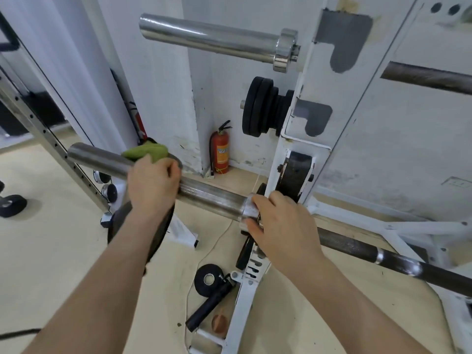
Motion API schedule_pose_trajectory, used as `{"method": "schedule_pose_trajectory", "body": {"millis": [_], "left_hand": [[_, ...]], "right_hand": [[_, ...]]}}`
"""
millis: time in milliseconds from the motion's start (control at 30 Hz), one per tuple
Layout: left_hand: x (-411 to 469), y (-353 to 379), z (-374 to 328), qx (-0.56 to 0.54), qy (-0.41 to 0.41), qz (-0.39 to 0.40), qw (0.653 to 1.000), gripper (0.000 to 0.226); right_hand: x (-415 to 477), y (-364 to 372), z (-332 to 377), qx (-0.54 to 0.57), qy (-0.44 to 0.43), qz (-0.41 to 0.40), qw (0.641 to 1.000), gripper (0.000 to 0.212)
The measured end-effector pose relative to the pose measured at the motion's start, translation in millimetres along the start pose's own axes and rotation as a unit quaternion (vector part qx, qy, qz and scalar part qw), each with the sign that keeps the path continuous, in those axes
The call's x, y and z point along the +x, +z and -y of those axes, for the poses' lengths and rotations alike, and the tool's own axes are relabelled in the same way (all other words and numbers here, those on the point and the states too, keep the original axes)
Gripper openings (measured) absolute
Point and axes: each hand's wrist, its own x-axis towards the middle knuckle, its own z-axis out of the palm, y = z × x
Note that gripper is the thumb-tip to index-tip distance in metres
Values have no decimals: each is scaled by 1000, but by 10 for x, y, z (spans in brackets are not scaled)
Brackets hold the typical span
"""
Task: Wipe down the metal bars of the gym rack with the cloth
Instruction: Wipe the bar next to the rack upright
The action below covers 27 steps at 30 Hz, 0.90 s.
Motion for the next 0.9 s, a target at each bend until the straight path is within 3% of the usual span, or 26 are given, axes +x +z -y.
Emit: {"method": "schedule_pose_trajectory", "body": {"millis": [133, 267, 367, 500, 633, 667, 767, 900], "left_hand": [[-613, 126, -715, -67, 139, 60, 986, 30], [-796, 148, -823, -99, 170, 91, 976, 39], [-969, 23, -695, -164, 139, 101, 971, 30], [-1025, 29, -591, -174, 137, 125, 967, 37], [-679, 124, -539, -169, 121, 90, 974, 35], [-607, 145, -515, -148, 112, 84, 979, 33], [-379, 128, -304, -101, 78, 65, 990, 32], [-120, -103, 13, -80, -25, 56, 995, 36]], "right_hand": [[-105, -29, -88, 20, -2, 21, 1000, 36], [-224, -70, -200, 66, 28, 59, 996, 30], [-298, -88, -299, 81, 63, 66, 993, 23], [-219, -104, -58, 97, 14, -10, 995, 28], [96, -37, 282, 8, 27, 131, 991, 79], [138, -11, 301, -16, 32, 152, 988, 81], [168, 32, 256, -58, 24, 143, 988, 70], [145, 6, 246, -103, -6, 137, 985, 61]]}}
